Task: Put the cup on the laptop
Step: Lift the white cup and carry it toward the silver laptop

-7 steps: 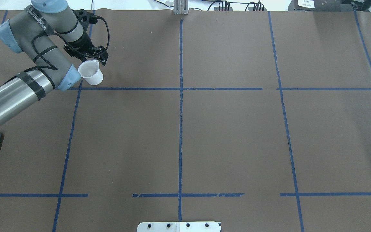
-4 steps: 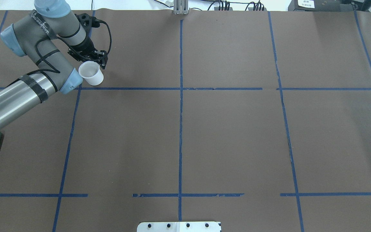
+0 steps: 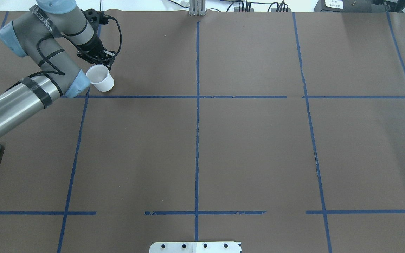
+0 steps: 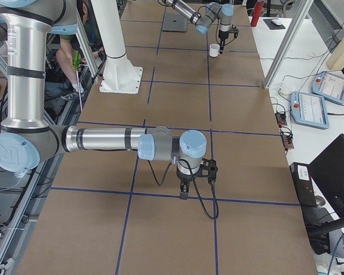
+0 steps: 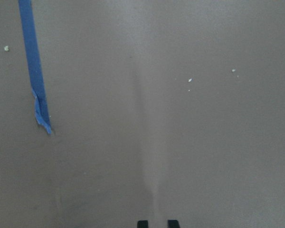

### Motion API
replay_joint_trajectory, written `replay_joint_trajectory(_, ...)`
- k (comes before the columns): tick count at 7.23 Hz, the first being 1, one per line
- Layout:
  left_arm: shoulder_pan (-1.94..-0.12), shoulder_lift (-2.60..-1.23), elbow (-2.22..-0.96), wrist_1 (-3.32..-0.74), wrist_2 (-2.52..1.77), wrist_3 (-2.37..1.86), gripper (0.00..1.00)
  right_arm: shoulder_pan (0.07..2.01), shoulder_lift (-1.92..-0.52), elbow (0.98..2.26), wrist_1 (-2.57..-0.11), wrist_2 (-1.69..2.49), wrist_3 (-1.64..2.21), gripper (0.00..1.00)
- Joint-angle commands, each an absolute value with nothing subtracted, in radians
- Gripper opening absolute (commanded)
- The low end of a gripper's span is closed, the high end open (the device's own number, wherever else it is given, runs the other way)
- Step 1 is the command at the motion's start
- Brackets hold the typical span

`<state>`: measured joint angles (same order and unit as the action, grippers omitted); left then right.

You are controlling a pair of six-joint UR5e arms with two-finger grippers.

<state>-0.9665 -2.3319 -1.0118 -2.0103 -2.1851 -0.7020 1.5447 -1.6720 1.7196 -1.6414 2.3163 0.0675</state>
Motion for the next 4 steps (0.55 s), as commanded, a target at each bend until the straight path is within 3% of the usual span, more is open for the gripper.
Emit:
replay_joint_trajectory(1, -1.021, -2.327, -1.07, -1.933, -2.187, -0.689, 0.0, 1.545, -1.672, 1.72, -1.641, 2.316, 0.067, 1.0)
replay_joint_trajectory(4, -1.1, -2.139, -1.324, -1.82, -2.195, -0.618, 0.0, 1.545, -1.672, 1.72, -1.641, 2.316, 0.067, 1.0)
